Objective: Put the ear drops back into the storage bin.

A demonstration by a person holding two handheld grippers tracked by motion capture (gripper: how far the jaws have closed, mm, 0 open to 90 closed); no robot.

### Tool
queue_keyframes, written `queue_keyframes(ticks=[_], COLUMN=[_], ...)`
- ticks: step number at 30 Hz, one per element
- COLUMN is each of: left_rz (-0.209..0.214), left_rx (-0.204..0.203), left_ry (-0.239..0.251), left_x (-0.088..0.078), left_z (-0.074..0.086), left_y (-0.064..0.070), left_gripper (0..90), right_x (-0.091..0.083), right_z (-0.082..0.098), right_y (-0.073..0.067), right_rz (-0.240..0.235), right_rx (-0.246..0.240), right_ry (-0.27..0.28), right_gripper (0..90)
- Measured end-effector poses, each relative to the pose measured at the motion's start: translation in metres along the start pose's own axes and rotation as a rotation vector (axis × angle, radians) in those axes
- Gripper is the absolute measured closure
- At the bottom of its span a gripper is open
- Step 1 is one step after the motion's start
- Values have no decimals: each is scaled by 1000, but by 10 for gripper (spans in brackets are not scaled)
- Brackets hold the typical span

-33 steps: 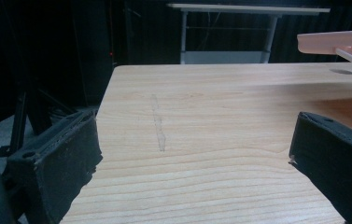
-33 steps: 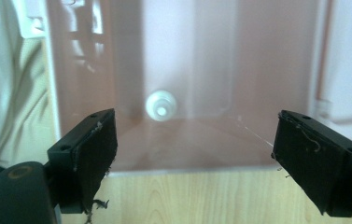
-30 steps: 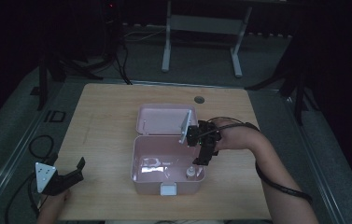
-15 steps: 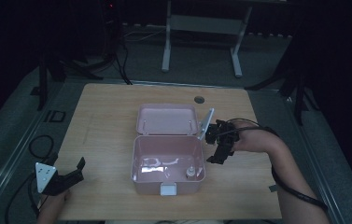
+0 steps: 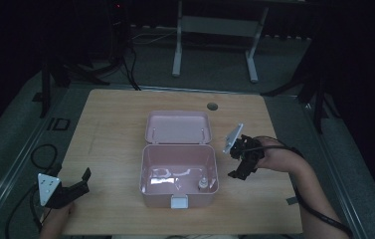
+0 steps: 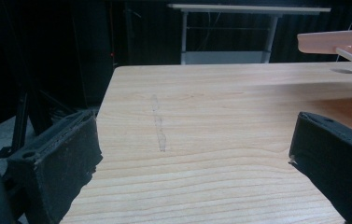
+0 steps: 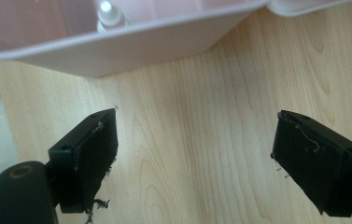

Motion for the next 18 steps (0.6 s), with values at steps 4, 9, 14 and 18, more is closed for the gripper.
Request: queue_keyframes(ticks=[4,9,14,18], left_rz=[0,1,0,0], left_rx=[1,2,2,2], left_ry=[0,1,1,1], left_x=[0,0,0,0], left_z=[0,0,0,0], left_y=[0,0,0,0], left_gripper=[19,20,20,20], right_x=[14,33,50,59], right_z=[11,30,49,63], right_y=[1,1,-1,-1], right_rz=[12,29,35,53], right_rx=[29,68,122,163], right_ry=[28,39,63,91], right_gripper=[139,139,140,140])
Point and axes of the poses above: each handheld gripper's, and its own axes: x roughly forward along the jaws, z roughly out of its underside, y roughly to its right, the point moved 7 cm from there along x, roughly forward along the jaws, and after that the axes turned 4 degrees about -x, right-handed, at the moved point
